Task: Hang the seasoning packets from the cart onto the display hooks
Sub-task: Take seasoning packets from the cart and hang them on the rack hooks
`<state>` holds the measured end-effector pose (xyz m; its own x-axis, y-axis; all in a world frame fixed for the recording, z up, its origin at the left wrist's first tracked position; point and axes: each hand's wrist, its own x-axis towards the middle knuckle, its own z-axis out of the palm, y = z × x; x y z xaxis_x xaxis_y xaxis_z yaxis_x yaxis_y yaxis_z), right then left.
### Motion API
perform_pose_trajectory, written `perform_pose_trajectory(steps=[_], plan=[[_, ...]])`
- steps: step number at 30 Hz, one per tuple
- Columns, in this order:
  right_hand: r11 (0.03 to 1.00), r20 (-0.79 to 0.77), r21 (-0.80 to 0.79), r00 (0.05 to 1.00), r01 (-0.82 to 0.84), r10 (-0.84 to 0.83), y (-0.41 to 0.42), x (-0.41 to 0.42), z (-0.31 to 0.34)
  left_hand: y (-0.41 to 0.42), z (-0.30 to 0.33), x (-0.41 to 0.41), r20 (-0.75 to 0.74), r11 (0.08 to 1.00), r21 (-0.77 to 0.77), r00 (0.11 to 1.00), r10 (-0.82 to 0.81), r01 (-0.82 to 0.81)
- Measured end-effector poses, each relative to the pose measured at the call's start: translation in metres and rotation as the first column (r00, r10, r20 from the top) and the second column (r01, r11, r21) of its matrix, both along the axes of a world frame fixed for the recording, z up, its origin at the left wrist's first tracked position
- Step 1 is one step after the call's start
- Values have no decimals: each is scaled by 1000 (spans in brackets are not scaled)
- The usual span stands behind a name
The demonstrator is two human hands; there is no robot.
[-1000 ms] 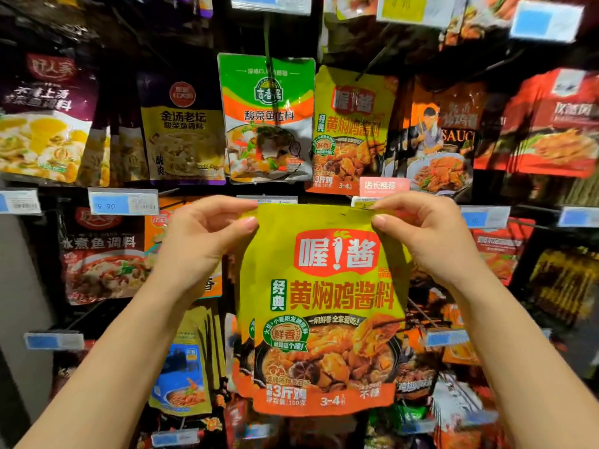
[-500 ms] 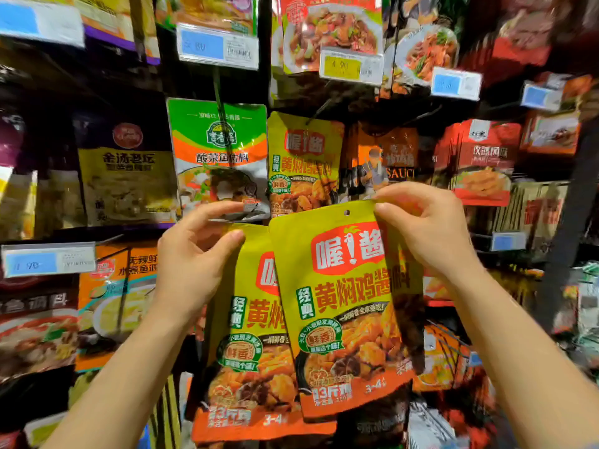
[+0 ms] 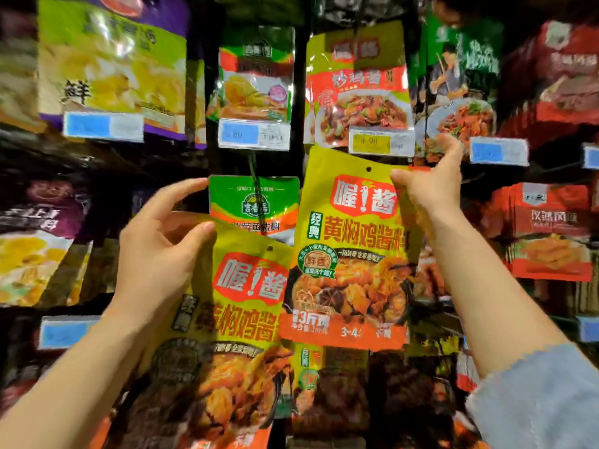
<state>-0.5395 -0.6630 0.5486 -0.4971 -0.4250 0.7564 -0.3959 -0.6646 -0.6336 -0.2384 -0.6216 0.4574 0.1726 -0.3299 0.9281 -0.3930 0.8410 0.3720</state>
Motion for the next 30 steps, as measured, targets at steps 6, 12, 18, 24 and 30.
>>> perform_pose_trajectory(steps=[6, 12, 18, 24, 30], plan=[[996, 111, 64, 992, -59, 52, -31, -10, 17, -9, 7, 1, -71, 998, -19, 996, 54, -56], [996, 47, 74, 998, -47, 43, -42, -16, 21, -12, 4, -3, -93, 999, 5, 995, 47, -47], [996, -24, 90, 1000, 20, -18, -48, -17, 29, -9, 4, -10, -97, 1000, 19, 995, 5, -3], [995, -52, 97, 999, 5, 0, -49, -20, 28, -8, 2, -4, -103, 1000, 24, 995, -9, 11], [995, -42, 94, 999, 14, -10, -48, -19, 29, -7, -1, 2, -91, 1000, 24, 996, -10, 12]])
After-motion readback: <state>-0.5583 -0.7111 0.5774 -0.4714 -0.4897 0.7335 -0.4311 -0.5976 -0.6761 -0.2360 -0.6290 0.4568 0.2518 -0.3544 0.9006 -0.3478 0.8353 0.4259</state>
